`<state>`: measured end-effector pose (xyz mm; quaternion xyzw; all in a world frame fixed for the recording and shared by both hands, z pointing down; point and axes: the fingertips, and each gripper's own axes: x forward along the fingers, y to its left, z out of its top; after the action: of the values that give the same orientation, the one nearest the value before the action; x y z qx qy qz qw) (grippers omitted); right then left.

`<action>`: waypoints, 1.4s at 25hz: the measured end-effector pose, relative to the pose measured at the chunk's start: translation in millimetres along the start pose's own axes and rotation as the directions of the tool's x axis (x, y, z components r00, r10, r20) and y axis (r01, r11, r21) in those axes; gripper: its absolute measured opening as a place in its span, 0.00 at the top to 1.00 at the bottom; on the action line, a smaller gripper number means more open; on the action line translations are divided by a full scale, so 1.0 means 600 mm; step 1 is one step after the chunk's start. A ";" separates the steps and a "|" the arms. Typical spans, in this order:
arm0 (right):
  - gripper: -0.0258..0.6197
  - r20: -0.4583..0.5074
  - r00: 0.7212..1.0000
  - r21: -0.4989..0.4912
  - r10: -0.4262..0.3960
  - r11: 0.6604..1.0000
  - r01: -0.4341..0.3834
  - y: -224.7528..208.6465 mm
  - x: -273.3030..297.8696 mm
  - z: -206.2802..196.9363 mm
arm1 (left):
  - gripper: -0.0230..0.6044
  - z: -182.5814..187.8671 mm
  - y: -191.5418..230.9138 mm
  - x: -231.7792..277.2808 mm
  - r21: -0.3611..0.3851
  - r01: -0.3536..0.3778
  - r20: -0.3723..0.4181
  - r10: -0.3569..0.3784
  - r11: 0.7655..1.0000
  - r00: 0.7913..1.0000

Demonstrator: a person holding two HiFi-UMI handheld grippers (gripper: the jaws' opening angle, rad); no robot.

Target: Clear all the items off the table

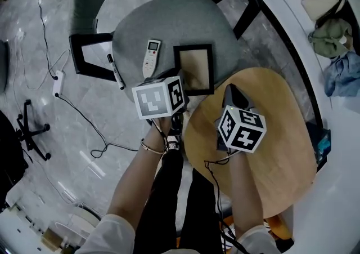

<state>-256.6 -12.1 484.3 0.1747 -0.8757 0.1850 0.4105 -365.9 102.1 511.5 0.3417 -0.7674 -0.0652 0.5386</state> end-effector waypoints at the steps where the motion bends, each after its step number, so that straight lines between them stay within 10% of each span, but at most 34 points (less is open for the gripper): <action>1: 0.92 0.002 1.000 0.007 -0.006 1.000 0.006 -0.002 0.005 0.004 | 0.84 0.014 0.002 0.005 0.014 -0.013 -0.002 0.013 1.000 1.000; 23: 0.92 -0.022 0.998 0.097 -0.052 0.994 0.054 -0.047 0.010 -0.026 | 0.79 0.081 0.021 0.057 0.014 -0.106 0.029 0.106 0.994 0.994; 35: 0.92 -0.008 1.000 0.100 -0.013 0.995 0.014 -0.022 -0.054 -0.022 | 0.78 0.051 -0.021 -0.091 0.079 -0.130 0.131 0.119 0.988 0.984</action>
<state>-222.4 -12.6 468.8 0.2004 -0.8626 0.2266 0.4055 -376.5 116.8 450.4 0.3114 -0.8218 -0.0192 0.4767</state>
